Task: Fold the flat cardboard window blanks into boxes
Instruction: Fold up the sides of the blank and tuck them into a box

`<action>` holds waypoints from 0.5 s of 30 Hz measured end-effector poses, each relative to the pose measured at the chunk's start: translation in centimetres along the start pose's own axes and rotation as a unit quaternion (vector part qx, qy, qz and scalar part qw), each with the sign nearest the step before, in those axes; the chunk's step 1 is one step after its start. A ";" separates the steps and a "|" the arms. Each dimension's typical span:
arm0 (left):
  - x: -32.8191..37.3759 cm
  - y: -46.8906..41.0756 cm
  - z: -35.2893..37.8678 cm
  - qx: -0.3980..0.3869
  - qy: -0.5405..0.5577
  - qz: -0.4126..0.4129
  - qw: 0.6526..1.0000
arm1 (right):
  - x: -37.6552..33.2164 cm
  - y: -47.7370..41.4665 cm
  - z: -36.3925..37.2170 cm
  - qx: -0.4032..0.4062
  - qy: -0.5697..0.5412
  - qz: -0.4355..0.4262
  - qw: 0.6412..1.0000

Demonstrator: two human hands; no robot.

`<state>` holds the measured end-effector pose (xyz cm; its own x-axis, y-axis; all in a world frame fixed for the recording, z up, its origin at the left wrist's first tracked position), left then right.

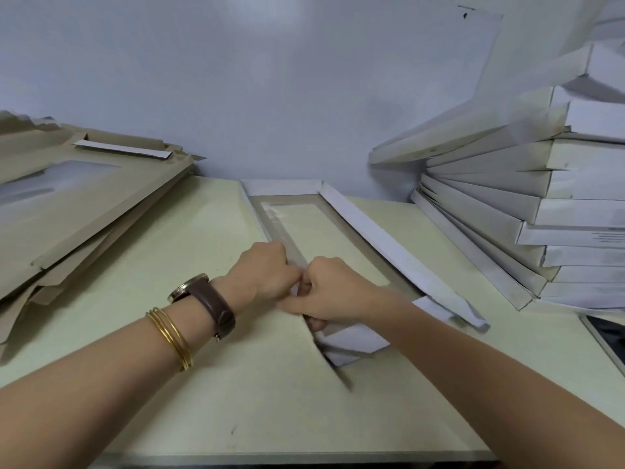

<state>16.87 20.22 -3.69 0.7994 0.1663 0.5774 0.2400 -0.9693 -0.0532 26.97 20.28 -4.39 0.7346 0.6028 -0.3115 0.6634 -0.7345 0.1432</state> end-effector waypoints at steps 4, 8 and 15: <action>-1.4 -0.3 -0.4 -0.015 -0.025 -0.021 0.999 | 1.4 0.3 -2.2 0.024 0.032 0.009 0.999; -3.1 -0.9 -0.9 0.007 -0.005 -0.033 0.999 | 6.1 1.1 -6.0 0.120 0.123 0.059 0.983; -3.6 -1.3 -2.3 0.081 -0.015 -0.010 0.997 | 11.9 2.9 -6.3 0.155 0.138 0.084 0.975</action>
<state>12.42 20.41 -3.77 0.8092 0.1938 0.5546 0.3404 -0.9241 -0.1737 38.53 27.23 -1.75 0.8679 0.4953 -0.0384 0.4868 -0.8632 -0.1336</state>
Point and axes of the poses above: each hand's wrist, its own y-axis away from the middle knuckle, its own z-axis out of the palm, x = y × z, the point moved 9 cm from there along -y, towards the middle knuckle, and after that the axes turned 10 degrees about y, right-handed, at the moved point
